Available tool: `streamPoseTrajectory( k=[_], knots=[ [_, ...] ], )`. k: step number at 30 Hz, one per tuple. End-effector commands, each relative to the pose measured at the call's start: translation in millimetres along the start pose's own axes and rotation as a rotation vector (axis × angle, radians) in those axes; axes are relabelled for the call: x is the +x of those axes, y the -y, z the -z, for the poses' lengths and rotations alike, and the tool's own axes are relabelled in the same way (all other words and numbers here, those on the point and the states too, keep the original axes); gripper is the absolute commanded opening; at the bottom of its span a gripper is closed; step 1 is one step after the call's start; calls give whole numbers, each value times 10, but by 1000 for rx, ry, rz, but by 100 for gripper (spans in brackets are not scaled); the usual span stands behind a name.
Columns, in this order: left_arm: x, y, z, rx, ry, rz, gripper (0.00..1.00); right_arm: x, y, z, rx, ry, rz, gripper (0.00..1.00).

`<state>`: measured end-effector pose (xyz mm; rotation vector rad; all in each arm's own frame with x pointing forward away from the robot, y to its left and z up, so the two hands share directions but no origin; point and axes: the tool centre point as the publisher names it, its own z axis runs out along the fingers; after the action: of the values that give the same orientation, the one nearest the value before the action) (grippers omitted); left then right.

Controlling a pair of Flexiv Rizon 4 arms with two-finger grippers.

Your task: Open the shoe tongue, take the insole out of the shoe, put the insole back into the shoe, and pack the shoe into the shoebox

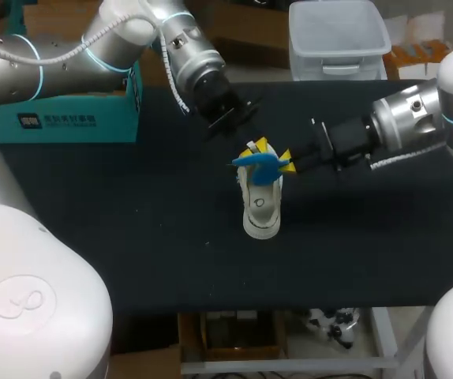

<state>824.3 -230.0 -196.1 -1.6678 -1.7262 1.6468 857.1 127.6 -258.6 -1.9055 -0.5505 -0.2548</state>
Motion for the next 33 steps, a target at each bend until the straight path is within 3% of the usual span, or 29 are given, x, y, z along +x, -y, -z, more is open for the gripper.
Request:
streamPoseTrajectory(
  k=[1, 2, 3, 5, 8, 15, 24, 29, 33],
  knots=[
    [-25, -64, 33, 24, -11, 17, 1, 4, -5, 0, 14, 4, -2, 0],
    [-27, -69, 42, 28, -13, 25, 28, 6, 1, 2, 18, 3, -2, 0],
    [-26, -73, 53, 33, -18, 32, 45, 7, 4, 3, 20, 2, -3, 0],
    [-23, -82, 92, 42, -26, 51, 100, 8, 10, 6, 24, 1, -7, 0],
    [-13, -90, 214, 77, -44, 96, 100, 1, 27, 9, 30, -1, -9, 0],
    [39, -193, 654, 128, -174, 246, 100, -79, 34, -4, 44, 11, -25, 0],
    [52, -554, 1188, 136, -315, 453, 100, -196, 16, -76, 67, 30, -32, 0],
    [83, -718, 1384, 135, -317, 491, 100, -224, 48, -104, 72, 38, -23, 0],
    [148, -737, 1428, 155, -321, 481, 100, -238, 36, -106, 72, 38, -16, 0]
  ],
)
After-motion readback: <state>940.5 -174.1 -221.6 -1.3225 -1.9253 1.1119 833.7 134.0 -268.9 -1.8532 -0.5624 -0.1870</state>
